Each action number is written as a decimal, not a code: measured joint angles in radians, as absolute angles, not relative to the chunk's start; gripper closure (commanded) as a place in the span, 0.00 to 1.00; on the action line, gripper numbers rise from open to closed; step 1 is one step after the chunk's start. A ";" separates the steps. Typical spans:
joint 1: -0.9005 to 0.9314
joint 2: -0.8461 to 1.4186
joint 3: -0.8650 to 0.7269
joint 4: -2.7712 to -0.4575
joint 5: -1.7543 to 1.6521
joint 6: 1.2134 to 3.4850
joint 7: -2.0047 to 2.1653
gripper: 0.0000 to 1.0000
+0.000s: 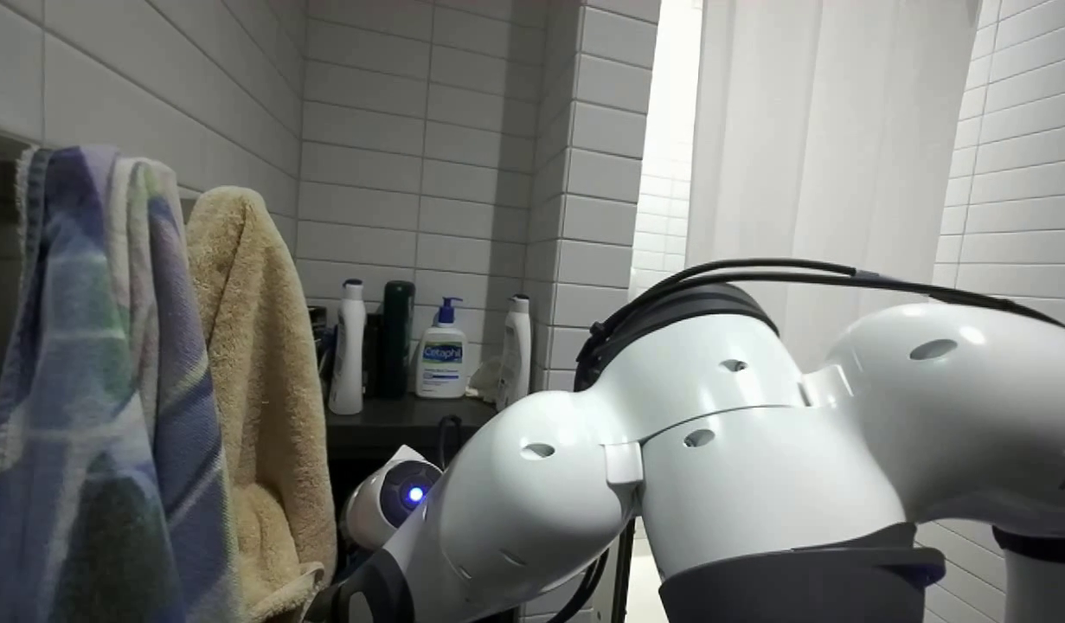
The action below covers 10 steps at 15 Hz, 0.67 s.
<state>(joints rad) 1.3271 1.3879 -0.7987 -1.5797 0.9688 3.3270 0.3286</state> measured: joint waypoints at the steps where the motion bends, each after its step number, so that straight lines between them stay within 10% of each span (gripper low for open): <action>1: 1.329 1.388 -0.799 -1.578 0.969 3.327 0.331 0.00; 10: 1.374 1.446 -0.863 -1.571 0.969 3.234 0.376 0.00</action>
